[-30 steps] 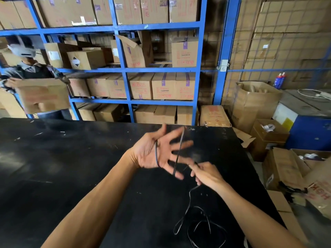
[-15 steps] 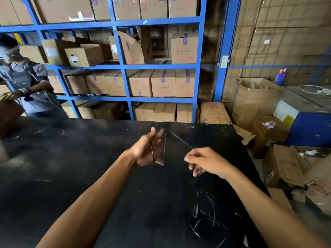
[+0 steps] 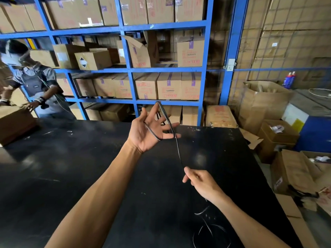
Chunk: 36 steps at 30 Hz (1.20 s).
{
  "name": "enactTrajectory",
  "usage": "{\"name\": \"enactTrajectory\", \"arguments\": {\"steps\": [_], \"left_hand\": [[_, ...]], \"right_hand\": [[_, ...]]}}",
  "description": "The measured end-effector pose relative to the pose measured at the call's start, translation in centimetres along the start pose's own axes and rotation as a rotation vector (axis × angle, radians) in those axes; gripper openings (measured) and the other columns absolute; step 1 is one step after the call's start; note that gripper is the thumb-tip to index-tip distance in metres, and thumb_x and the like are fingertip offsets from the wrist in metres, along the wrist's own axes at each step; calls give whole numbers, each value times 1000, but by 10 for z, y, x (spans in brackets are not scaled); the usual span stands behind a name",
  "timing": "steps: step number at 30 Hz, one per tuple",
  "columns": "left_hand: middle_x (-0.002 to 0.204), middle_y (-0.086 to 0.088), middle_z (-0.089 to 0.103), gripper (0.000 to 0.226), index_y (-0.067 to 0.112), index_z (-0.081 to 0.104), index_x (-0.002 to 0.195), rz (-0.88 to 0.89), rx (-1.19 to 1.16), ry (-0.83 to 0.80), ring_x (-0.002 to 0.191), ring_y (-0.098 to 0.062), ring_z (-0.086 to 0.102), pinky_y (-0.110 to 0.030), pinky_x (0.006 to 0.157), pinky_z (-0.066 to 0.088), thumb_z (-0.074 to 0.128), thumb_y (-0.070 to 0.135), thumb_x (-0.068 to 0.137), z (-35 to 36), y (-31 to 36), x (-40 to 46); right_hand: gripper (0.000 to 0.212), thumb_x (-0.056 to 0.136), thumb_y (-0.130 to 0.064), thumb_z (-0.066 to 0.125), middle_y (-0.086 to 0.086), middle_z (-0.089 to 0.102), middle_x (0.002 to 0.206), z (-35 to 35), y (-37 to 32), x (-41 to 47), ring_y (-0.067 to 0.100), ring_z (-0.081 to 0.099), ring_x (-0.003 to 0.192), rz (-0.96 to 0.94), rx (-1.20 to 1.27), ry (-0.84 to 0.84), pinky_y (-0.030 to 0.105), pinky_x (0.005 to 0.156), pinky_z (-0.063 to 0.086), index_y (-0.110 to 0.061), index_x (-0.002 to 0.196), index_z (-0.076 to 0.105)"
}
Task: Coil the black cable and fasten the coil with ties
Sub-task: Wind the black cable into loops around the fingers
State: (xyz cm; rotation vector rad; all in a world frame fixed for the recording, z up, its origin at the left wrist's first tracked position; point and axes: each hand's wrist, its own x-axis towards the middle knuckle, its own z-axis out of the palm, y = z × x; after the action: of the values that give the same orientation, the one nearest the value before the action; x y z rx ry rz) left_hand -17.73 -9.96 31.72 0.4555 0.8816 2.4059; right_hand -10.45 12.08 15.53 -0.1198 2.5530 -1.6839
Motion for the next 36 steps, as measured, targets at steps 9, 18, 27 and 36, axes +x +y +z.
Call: {"name": "enactTrajectory", "arguments": {"steps": [9,18,27,36], "left_hand": [[168,-9,14,63,42,26,156,-628,278,-337,148,-58,7,-80,109,9,18,67,99,11,-29,-27],[147,5,44,60,46,54,139,-748,547,8,132,-38,43,-75,113,17,25,72,94,-33,-55,-30],[170,-10,9,61,35,48,148,-216,210,318,150,-52,2,-80,110,9,34,66,97,-38,-41,-9],[165,-20,17,57,29,63,132,55,-26,210,142,-60,21,-85,105,16,30,61,100,-16,-13,17]], "right_hand": [[54,78,-76,60,-5,71,62,-60,-43,51,13,69,63,-22,-446,89,34,60,54,-26,64,72],[38,94,-58,56,-4,74,70,-87,-103,72,6,69,68,-193,-525,1,32,66,53,-39,72,80],[26,105,-32,57,-7,56,62,-40,-70,20,8,45,52,-76,204,-95,23,48,41,-40,125,72],[42,97,-46,58,1,41,56,-5,-44,-13,12,30,42,-23,483,-133,29,43,20,-5,98,69]]}}
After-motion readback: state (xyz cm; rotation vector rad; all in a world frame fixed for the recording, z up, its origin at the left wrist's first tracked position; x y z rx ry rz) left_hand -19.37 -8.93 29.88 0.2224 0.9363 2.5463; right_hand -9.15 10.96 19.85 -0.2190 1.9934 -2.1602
